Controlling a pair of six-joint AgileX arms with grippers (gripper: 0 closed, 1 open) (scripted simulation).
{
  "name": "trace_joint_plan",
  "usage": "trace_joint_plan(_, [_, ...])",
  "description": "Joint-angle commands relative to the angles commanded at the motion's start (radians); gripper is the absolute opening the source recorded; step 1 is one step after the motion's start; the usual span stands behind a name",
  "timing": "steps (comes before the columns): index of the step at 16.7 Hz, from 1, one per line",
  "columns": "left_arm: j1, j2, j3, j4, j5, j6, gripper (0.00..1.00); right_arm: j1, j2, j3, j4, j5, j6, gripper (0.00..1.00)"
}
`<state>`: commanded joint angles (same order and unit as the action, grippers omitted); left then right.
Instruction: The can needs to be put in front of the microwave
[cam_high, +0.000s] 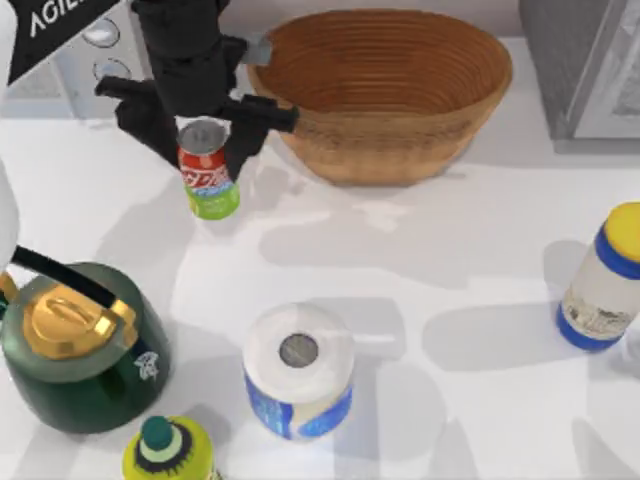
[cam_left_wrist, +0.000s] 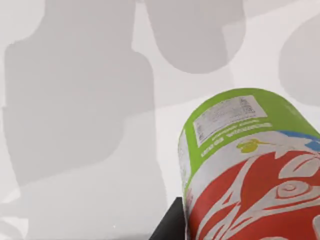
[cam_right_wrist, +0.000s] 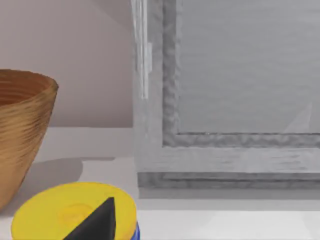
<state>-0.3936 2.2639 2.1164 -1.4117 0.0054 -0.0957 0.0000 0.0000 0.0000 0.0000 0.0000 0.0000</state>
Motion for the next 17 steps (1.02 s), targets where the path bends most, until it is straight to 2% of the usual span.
trace_joint_plan(4, [0.38,-0.018,-0.054,0.023,0.0,0.163,0.0,0.0,0.0,0.0,0.0,0.0,0.0,1.0])
trace_joint_plan(8, [0.624,-0.018,-0.089,0.057,-0.001,0.358,0.0,0.0,0.0,0.0,0.0,0.0,0.0,1.0])
trace_joint_plan(11, [0.695,-0.016,-0.098,0.072,-0.002,0.427,0.0,0.0,0.0,0.0,0.0,0.0,0.0,1.0])
trace_joint_plan(17, [0.696,-0.015,-0.107,0.081,-0.005,0.431,0.0,0.0,0.0,0.0,0.0,0.0,0.0,1.0])
